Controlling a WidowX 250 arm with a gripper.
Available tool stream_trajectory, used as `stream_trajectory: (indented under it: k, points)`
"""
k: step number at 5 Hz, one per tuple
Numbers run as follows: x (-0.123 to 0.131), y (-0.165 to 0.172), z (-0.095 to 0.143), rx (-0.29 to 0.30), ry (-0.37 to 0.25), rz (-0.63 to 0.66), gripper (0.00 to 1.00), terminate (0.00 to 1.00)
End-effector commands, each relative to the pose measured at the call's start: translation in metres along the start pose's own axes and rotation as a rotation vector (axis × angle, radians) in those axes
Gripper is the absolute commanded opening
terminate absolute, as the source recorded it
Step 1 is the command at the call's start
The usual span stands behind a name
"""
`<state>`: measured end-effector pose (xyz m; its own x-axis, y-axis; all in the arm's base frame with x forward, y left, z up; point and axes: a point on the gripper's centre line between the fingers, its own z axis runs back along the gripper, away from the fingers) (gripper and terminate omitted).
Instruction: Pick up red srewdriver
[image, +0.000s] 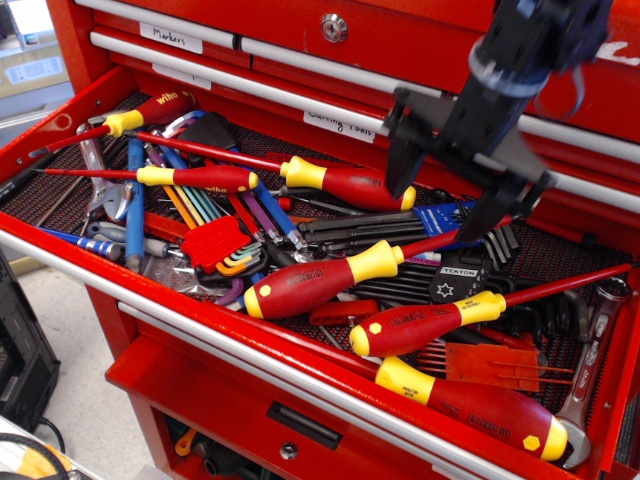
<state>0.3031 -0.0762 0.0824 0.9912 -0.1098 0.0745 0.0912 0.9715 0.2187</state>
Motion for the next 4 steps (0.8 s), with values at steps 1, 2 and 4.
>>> stream_trajectory:
  k: [1,2,4]
  points:
    - [-0.007,0.017,0.0,-0.002,-0.105,-0.099,1.0,0.0]
    - [-0.014,0.024,-0.006,0.007,-0.108,-0.142,1.0,0.0]
    - [-0.023,0.037,-0.03,0.014,-0.173,-0.202,1.0,0.0]
